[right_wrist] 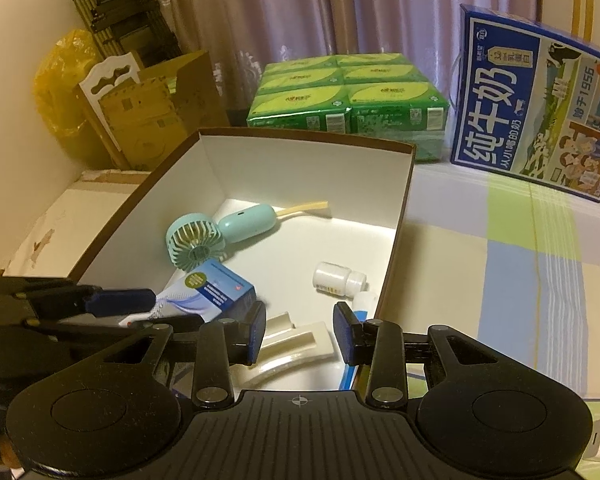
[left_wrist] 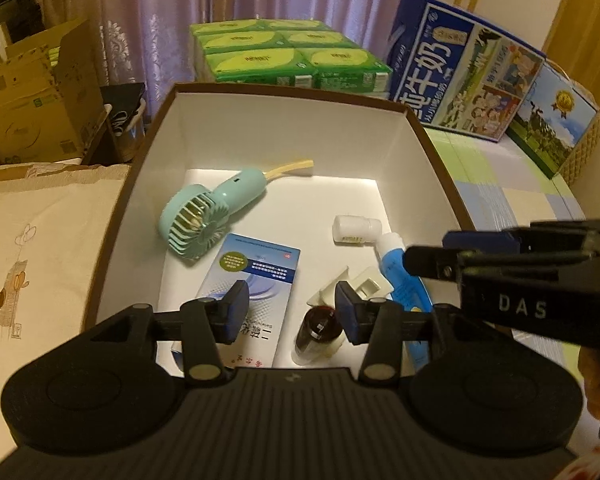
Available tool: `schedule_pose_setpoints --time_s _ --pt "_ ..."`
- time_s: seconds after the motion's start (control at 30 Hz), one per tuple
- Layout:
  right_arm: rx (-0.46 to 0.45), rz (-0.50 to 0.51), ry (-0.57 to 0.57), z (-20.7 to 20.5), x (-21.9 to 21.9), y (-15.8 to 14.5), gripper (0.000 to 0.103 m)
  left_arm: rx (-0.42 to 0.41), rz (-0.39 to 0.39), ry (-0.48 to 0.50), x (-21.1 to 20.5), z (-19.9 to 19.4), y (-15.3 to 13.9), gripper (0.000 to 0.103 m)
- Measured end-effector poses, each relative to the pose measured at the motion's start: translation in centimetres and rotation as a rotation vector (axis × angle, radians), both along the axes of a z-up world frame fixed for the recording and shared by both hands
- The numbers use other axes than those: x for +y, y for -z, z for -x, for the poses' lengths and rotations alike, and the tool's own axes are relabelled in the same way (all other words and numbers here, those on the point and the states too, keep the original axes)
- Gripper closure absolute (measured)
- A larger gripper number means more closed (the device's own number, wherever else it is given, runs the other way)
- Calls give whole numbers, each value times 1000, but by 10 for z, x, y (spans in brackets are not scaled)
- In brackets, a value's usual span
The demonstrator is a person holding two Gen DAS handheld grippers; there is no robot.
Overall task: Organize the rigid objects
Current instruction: 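Open the left tool to drop the vial while the right tool releases the tube, then move both open tools back from the brown box toward the plug and green box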
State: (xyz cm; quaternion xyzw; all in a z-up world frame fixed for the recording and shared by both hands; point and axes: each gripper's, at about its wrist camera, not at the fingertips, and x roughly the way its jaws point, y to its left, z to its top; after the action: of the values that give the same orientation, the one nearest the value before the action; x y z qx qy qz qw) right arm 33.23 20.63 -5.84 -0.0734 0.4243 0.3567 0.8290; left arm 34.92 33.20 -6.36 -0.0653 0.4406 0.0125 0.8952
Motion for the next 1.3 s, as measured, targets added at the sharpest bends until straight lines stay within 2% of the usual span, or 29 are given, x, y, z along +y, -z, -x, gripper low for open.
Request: schedule_pose_setpoints --time_s 0.67,1.03,1.3 --pt "17 -27 -48 29 -16 -11 65 -8 13 -56 9 37 -23 60" --pt "3 -58 -58 54 -38 -27 51 3 10 -67 -5 65 -37 59" --pt "2 -89 -47 70 -63 -37 48 -18 11 -64 -22 84 -49 59"
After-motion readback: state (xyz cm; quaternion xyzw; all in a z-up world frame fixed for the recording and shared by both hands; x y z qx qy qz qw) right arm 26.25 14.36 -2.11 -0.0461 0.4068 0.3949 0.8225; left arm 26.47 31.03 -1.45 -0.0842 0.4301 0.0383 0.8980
